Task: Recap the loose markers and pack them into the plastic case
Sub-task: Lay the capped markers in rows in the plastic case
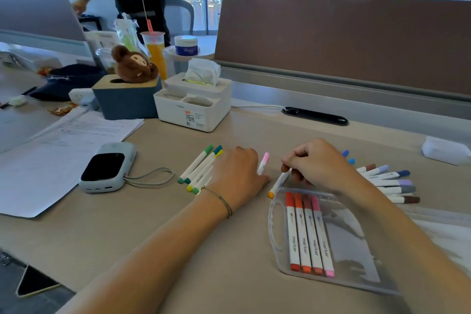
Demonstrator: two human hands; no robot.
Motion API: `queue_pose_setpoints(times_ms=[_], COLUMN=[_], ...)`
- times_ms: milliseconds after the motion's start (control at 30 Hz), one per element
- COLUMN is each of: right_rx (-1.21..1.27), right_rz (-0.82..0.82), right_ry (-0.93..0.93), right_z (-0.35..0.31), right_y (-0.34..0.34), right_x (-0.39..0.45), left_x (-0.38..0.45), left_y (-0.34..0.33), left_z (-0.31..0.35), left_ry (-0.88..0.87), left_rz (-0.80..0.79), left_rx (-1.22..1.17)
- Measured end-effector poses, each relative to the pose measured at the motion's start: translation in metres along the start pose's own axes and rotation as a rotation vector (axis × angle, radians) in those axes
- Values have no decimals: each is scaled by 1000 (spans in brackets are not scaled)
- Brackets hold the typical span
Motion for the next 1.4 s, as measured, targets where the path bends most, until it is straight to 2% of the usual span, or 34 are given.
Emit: queue_pose_setpoints(times_ms=[133,200,267,367,533,700,833,900,967,1100,1300,1400], right_rx=[10,4,13,-3,-152,-323,-349,-263,-69,284,464,563], right_rz=[-25,-26,-14,8,16,101,109,59,10,4,-160,-171], right_ry=[-7,-13,-31,-83,-192,-189,-179,-217,-245,-194,-222,-248], right_z=[1,1,4,14,29,21,17,18,17,5,23,43], right_y=[-3,-2,4,16,10,-9,-17,-20,-20,-1,13,22], right_x=[5,8,10,15,28,43,49,52,53,37,-15,-39], left_x=[0,1,1,2,5,8,8,7,6,4,-7,-13], left_y=[2,3,5,10,17,10,9,12,13,11,14,13], left_z=[5,2,-8,-30,-46,-44,-44,-45,-44,-30,21,59], left_ry=[-23,-13,29,146,224,210,213,226,226,168,-11,-94], left_rz=[9,5,16,67,63,20,2,10,7,-41,-146,-209], left_rx=[24,-44,-180,-522,-908,-1089,-1126,-1148,-1179,-1236,-1221,-1207])
Point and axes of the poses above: each hand's wrist, its own x-axis towards the middle knuckle, its own y-axis out of the back of the hand, z = x × y, the point moved 8 cm from there along x, towards the middle knuckle, and after that the axes turned 9 degrees about -y, right-handed, at the moved point
